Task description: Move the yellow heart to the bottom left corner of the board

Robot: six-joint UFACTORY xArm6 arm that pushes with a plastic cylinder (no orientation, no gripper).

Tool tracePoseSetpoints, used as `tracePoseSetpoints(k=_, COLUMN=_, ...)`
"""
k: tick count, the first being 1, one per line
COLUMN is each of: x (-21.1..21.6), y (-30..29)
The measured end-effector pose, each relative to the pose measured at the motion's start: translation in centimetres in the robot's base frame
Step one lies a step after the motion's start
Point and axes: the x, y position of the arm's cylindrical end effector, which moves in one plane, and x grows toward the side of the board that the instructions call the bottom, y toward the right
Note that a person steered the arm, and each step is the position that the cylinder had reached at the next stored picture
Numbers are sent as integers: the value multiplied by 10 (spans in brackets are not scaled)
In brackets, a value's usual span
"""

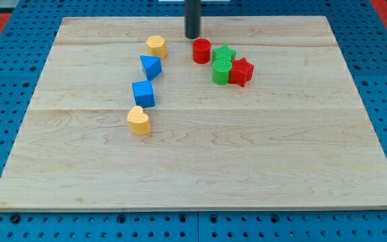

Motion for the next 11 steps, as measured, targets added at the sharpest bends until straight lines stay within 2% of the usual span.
tracePoseSetpoints(k=1, x=16, y=-36)
tracePoseSetpoints(k=5, x=196, y=-31)
tracePoseSetpoints(k=8, x=290, y=-151)
tracePoseSetpoints(k=9, x=279, y=-148)
tracePoseSetpoints(k=11, x=233, y=-60)
